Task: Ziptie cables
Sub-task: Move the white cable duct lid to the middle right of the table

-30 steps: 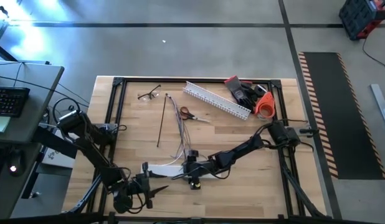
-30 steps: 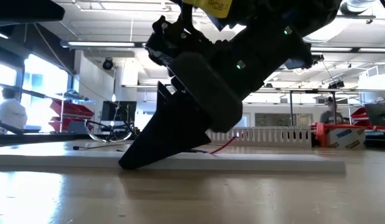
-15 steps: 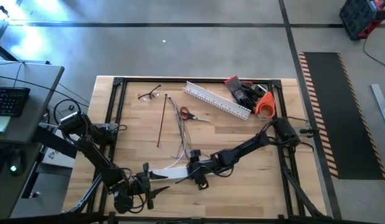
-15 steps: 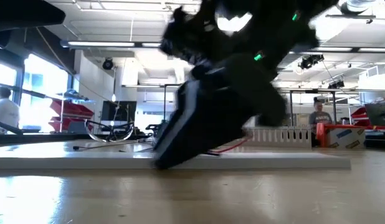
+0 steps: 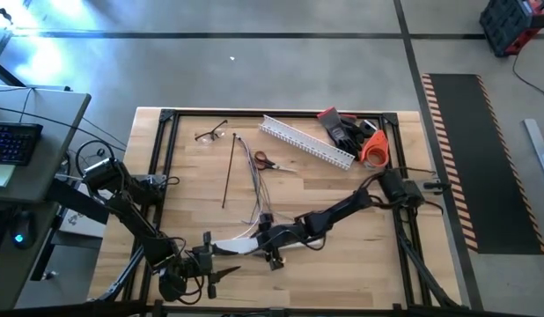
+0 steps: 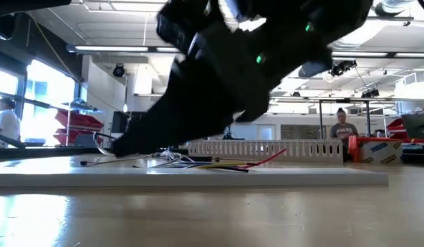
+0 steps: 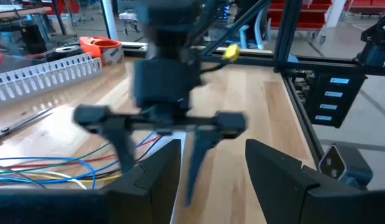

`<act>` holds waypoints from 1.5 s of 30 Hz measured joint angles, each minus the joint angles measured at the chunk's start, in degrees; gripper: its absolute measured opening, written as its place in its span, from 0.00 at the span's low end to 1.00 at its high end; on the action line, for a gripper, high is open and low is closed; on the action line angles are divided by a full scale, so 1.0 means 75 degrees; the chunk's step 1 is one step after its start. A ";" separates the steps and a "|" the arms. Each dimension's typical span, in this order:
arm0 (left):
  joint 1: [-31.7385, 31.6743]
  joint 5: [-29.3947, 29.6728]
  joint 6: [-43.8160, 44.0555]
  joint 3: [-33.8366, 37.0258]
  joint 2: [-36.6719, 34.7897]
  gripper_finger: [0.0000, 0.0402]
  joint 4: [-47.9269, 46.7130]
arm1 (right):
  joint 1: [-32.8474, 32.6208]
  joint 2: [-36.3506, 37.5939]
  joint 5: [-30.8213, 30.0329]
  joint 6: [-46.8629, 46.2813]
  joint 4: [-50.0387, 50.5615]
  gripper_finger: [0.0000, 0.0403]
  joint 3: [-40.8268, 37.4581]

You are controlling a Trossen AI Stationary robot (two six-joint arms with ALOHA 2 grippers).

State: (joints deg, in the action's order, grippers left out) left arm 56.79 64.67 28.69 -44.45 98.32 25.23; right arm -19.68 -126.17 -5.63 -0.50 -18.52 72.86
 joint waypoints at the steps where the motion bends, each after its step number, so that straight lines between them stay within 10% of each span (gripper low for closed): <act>1: 0.0000 -0.0003 0.0008 0.0000 0.0000 0.41 -0.0006 | 0.0044 -0.0057 0.0040 -0.0135 0.0013 0.64 0.0000; 16: -0.0017 -0.0032 -0.0111 0.0000 0.0000 0.40 -0.0026 | 0.0152 -0.0261 0.0164 0.0153 0.0396 0.86 0.0044; 27: -0.0020 -0.0043 -0.0119 0.0000 0.0000 0.41 -0.0010 | 0.0498 -0.1102 0.1194 -0.0280 -0.0303 0.53 0.0111; 45: -0.0020 -0.0056 -0.0119 0.0000 0.0000 0.41 0.0090 | 0.0301 -0.0113 0.0098 -0.0648 0.0263 0.53 -0.0034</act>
State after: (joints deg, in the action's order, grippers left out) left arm 56.64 64.25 27.79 -44.45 98.32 25.91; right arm -17.42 -127.02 -4.89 -5.36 -16.55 72.61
